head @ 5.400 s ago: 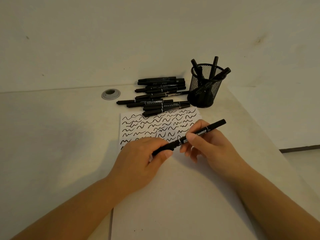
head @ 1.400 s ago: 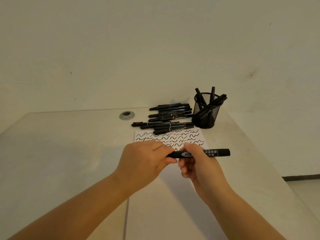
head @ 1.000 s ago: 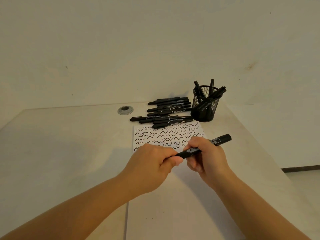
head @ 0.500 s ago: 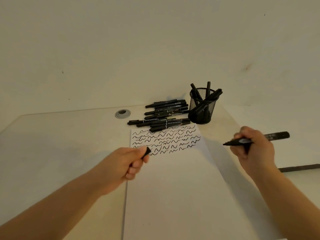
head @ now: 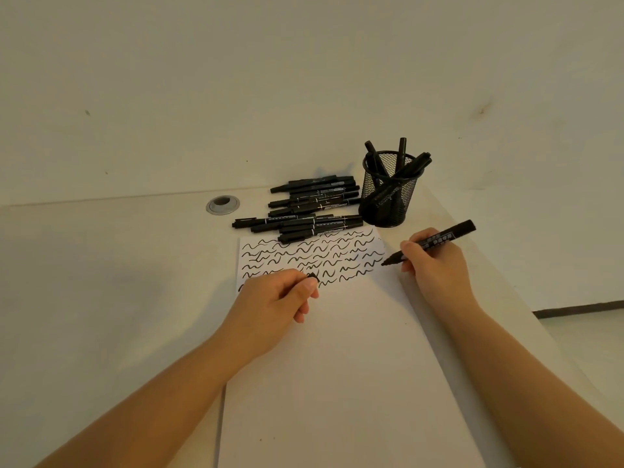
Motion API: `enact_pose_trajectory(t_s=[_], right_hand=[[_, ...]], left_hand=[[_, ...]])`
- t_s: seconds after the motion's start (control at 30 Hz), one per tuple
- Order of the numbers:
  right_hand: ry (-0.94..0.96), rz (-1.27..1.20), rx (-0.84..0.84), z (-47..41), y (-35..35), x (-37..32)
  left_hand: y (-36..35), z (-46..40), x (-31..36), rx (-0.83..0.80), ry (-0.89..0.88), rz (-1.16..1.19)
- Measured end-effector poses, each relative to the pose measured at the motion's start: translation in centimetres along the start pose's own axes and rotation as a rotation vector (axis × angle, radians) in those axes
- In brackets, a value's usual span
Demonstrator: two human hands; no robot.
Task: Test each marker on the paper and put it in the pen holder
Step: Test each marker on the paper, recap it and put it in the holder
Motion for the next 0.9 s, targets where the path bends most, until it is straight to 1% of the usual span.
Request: enact_pose_trajectory(t_s=[0.13, 0.27, 0.47, 0.6, 0.67, 0.73, 0.8, 0.9], right_hand=[[0.039, 0.042, -0.075, 0.1, -0.4, 0.2], [0.086, 0.112, -0.086, 0.1, -0.4, 0.2], [0.063, 0.134, 0.021, 0.0, 0.0, 0.5], [0.149, 0.027, 0.17, 0.4, 0.1, -0.2], [0.161, 0.006, 0.177, 0.7, 0.0, -0.9], [0.148, -0.049, 0.152, 1.0, -0.3, -1.9], [0.11, -0.148, 0.065, 1.3, -0.9, -3.2], [-0.035, -0.451, -0.119, 1.8, -2.7, -4.8]], left_hand=[[-0.1, 0.2, -0.4, -0.009, -0.029, 0.015], [-0.2, 0.3, -0.5, -0.02, -0.042, 0.027], [-0.2, 0.4, -0.5, -0.019, -0.042, 0.046], [-0.2, 0.4, -0.4, -0.02, -0.054, 0.059], [-0.1, 0.4, -0.3, -0.016, -0.063, 0.059], [-0.1, 0.5, -0.3, -0.007, -0.069, 0.053], [-0.2, 0.4, -0.3, 0.002, -0.07, 0.038], [-0.1, 0.4, -0.4, -0.003, -0.07, 0.014]])
Point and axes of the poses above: each hand's wrist, its own z-axis away from the middle knuckle, its own y-axis out of the back of the hand, x = y × z, the point moved 1 cm from there along -z, towards the middle knuckle, and after that the axes turned 3 degrees about z, right-handed, at the moved point
